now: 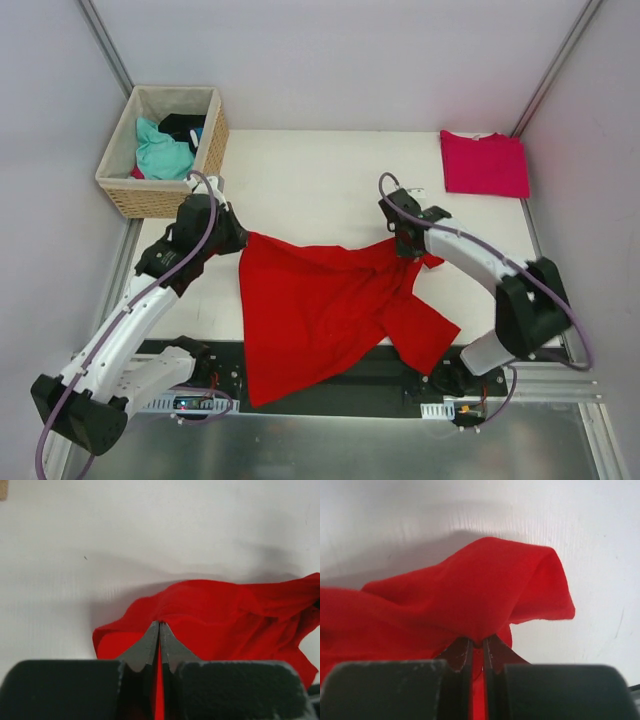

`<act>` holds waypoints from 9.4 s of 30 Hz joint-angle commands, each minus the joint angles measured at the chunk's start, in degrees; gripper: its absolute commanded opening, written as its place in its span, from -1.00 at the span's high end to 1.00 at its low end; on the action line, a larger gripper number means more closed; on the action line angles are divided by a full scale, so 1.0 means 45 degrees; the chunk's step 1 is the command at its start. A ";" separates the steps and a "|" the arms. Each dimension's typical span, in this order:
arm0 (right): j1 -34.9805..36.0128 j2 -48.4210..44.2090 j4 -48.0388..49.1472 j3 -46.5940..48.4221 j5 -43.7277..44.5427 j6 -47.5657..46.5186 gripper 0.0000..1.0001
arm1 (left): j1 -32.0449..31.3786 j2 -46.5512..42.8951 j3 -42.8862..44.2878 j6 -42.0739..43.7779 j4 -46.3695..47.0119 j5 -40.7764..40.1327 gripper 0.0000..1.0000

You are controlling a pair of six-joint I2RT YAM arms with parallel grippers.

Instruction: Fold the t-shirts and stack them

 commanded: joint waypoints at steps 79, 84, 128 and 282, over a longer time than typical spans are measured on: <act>-0.0242 -0.7372 -0.0430 0.6489 -0.1927 -0.3282 0.98 | 0.0313 -0.2460 0.4838 0.0979 -0.0137 -0.0760 1.00; -0.0242 -0.8783 -0.1017 0.6626 -0.3196 -0.3047 0.99 | 0.0313 -0.3669 0.5716 0.1037 -0.0118 0.0410 1.00; -0.4578 0.7311 0.4293 0.9304 -0.2534 -0.1697 -0.92 | 0.2891 0.9784 0.4429 -0.0446 0.7402 -0.1756 1.00; -0.3543 -0.8574 0.7033 1.2992 -0.9159 -0.4315 0.99 | 0.2344 -0.3849 1.1853 0.0900 0.5213 0.4575 1.00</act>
